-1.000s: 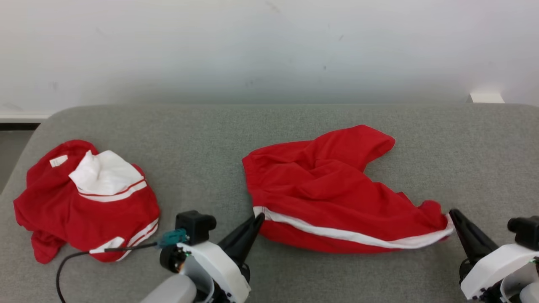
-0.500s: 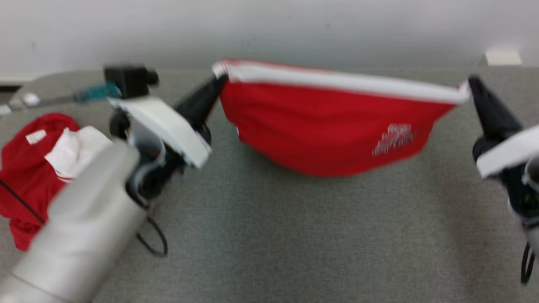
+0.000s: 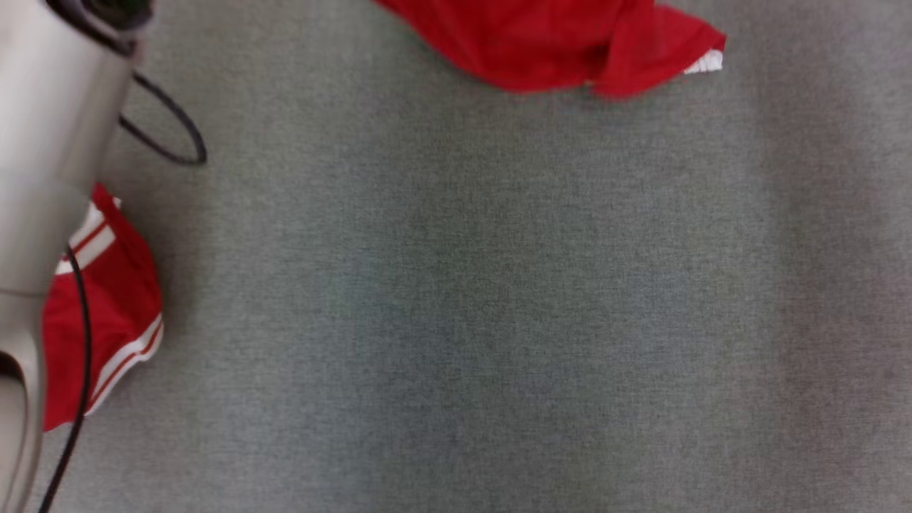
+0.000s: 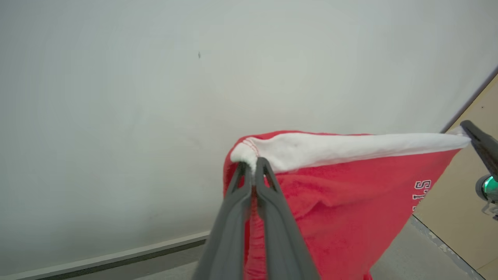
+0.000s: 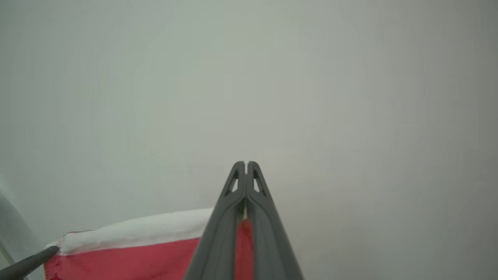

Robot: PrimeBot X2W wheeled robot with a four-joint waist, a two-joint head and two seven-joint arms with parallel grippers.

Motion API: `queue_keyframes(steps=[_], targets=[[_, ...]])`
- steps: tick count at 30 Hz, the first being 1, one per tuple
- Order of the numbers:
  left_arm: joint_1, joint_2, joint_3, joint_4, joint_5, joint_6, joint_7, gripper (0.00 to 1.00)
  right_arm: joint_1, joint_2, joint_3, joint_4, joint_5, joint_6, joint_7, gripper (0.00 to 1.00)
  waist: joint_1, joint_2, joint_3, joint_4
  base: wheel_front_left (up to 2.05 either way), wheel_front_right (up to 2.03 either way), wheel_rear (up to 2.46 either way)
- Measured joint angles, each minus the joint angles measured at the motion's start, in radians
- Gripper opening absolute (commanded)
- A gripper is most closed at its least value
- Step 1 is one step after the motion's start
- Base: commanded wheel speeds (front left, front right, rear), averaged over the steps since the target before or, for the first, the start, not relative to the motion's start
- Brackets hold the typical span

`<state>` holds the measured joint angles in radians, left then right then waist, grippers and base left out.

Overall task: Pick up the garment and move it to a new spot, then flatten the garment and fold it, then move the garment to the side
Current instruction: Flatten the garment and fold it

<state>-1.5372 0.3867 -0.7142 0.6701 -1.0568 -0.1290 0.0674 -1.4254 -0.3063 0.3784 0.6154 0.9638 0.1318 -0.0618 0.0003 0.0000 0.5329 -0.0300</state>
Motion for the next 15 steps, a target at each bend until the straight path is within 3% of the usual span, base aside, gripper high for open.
queue_keyframes(steps=[10,15], targets=[[-0.219,-0.033,-0.018,0.074,-0.033,0.000,-0.026,0.00,-0.296,-0.009,0.009,0.066,-0.009,0.000,-0.080,0.00,-0.0001,0.0000,0.018,-0.010,0.00,0.00,0.00],[-0.227,-0.051,-0.062,0.086,-0.079,0.000,-0.024,0.00,-0.313,-0.019,0.064,0.096,0.005,0.000,-0.071,0.00,-0.0001,0.0000,-0.013,-0.013,0.00,0.00,0.00]])
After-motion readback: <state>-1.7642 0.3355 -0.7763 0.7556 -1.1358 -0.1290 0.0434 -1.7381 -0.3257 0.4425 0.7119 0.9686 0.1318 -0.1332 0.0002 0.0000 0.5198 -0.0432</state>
